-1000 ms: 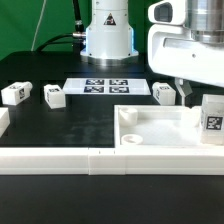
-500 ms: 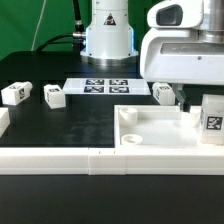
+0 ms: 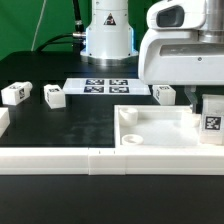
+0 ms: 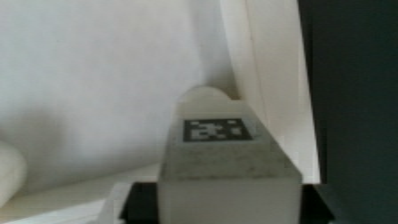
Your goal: Assemble one leg
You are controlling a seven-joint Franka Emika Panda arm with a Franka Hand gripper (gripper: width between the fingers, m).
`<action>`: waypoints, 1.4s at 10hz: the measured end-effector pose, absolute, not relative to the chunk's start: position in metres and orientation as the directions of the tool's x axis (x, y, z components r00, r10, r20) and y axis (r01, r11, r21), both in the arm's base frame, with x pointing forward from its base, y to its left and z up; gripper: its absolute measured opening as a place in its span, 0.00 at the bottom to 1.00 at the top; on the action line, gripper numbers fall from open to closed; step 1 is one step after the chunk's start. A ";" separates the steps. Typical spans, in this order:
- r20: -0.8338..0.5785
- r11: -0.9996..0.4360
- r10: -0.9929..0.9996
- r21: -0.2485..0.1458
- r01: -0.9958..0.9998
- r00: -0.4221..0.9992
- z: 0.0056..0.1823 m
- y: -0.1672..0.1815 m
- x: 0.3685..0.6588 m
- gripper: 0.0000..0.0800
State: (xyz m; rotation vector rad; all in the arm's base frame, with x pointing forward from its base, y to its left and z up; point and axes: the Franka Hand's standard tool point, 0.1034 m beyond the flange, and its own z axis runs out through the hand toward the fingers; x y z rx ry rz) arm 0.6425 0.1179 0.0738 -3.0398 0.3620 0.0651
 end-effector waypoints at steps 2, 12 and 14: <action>-0.055 -0.958 -0.273 -0.072 -0.277 0.960 0.074 0.117 0.643 0.36; -0.111 -0.042 -0.993 -0.012 -0.999 0.043 0.073 0.115 0.641 0.36; -0.109 0.108 -0.988 0.004 -0.994 -0.108 0.073 0.115 0.641 0.36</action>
Offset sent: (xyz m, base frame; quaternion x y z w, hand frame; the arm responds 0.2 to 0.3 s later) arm -0.0055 -0.0062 -0.0021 0.0043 0.0094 0.3752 0.9269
